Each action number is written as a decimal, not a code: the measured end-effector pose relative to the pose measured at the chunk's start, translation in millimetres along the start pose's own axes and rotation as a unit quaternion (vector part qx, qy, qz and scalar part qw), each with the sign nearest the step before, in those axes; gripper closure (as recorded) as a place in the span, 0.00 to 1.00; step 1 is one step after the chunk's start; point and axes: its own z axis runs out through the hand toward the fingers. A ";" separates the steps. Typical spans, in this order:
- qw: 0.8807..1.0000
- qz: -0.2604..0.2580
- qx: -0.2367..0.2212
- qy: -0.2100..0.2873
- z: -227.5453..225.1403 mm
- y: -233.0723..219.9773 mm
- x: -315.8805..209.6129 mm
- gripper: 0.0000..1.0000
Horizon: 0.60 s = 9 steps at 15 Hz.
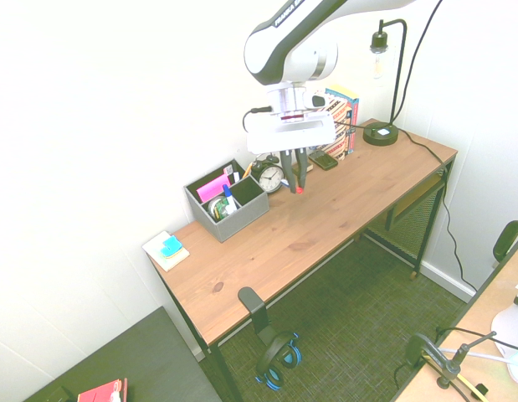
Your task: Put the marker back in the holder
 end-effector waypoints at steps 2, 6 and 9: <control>0.998 0.052 0.015 -0.040 3.5 -17.0 -9.1 1.00; 0.991 0.078 0.055 -0.098 -3.4 -56.5 -10.2 1.00; 0.988 0.082 0.066 -0.112 -1.7 -77.4 5.8 1.00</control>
